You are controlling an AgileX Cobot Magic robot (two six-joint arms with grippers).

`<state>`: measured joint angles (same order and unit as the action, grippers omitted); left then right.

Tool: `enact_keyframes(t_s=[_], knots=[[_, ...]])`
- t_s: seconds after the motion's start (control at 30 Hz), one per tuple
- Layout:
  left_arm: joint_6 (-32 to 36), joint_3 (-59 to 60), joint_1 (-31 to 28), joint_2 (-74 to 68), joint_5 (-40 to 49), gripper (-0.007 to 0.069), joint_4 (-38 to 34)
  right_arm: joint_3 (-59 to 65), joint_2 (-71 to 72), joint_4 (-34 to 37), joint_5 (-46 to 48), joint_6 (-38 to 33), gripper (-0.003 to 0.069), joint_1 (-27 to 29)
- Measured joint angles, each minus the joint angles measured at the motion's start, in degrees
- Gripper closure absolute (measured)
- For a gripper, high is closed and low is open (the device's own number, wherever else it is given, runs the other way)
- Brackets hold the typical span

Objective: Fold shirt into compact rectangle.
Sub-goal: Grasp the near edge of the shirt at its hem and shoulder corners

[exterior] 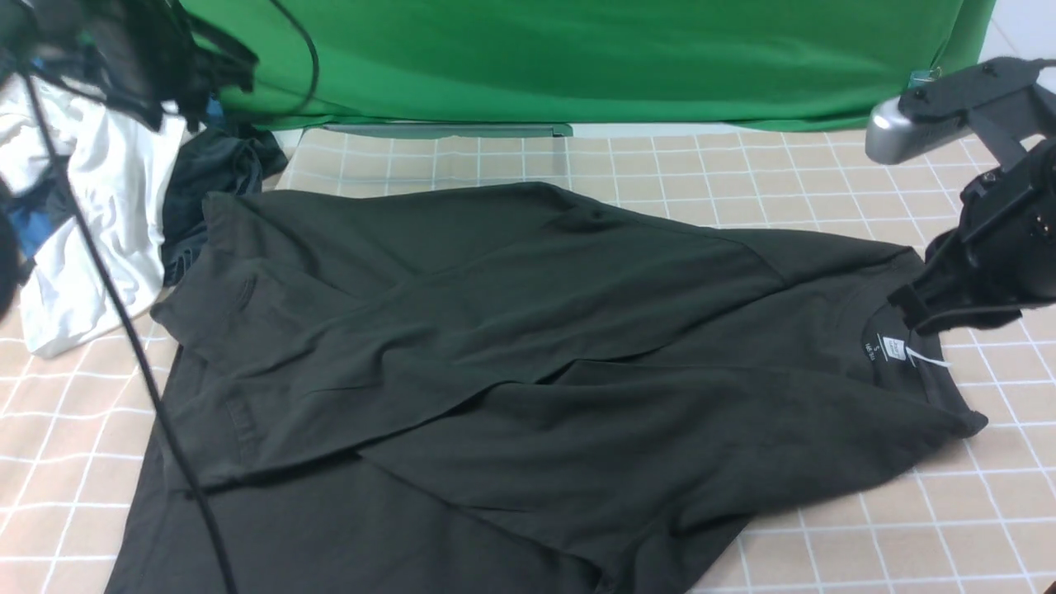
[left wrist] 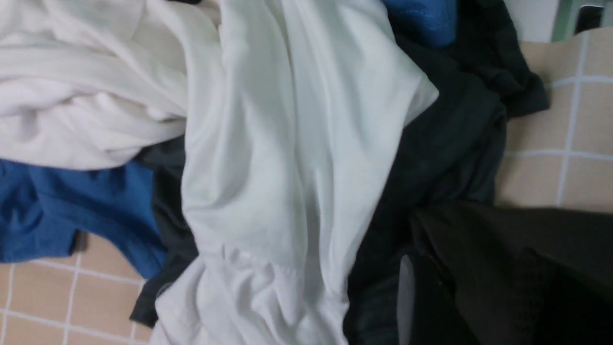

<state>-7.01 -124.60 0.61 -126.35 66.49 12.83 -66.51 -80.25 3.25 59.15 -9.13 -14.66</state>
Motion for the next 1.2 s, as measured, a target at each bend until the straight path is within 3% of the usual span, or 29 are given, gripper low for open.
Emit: enact_keyframes(t_s=[0.13, 0.27, 0.3, 0.57, 0.7, 0.83, 0.93, 1.1, 1.2], knots=[[2.98, 4.57, -0.03, 7.64, 2.05, 0.0456, -5.97, 0.0, 0.11, 0.01, 2.51, -0.05, 0.0554, 0.0], [4.24, 21.56, -0.03, 20.55, 2.6, 0.0589, -10.89, 0.0, 0.11, 0.01, 2.95, -0.12, 0.0549, 0.0], [4.24, 22.51, -0.03, 21.24, 2.63, 0.0592, -10.9, 0.0, 0.11, 0.01, 2.95, -0.12, 0.0548, 0.0], [-1.36, 65.82, -0.03, 48.69, 1.9, 0.0606, -12.37, 0.0, 0.11, 1.32, 0.0, -0.22, 0.0536, 0.0], [-1.63, 79.93, -0.03, 55.99, 0.05, 0.0594, -12.83, 0.0, 0.11, 3.21, -0.78, -0.82, 0.0536, 0.0], [-1.63, 89.7, -0.03, 59.91, -3.69, 0.0496, -12.36, 0.0, 0.11, 4.56, -2.04, -2.14, 0.0536, 0.0], [-1.56, 94.37, -0.03, 60.13, -6.73, 0.0371, -12.36, 0.0, 0.11, 5.0, -2.99, -2.93, 0.0536, 0.0], [-0.28, 94.96, -0.03, 57.15, -9.17, 0.016, -12.5, 0.0, 0.11, 5.4, -4.33, -3.1, 0.0536, 0.0], [0.44, 94.96, -0.03, 53.67, -9.4, 0.0083, -12.83, 0.0, 0.11, 5.44, -4.95, -3.1, 0.0536, 0.0]])
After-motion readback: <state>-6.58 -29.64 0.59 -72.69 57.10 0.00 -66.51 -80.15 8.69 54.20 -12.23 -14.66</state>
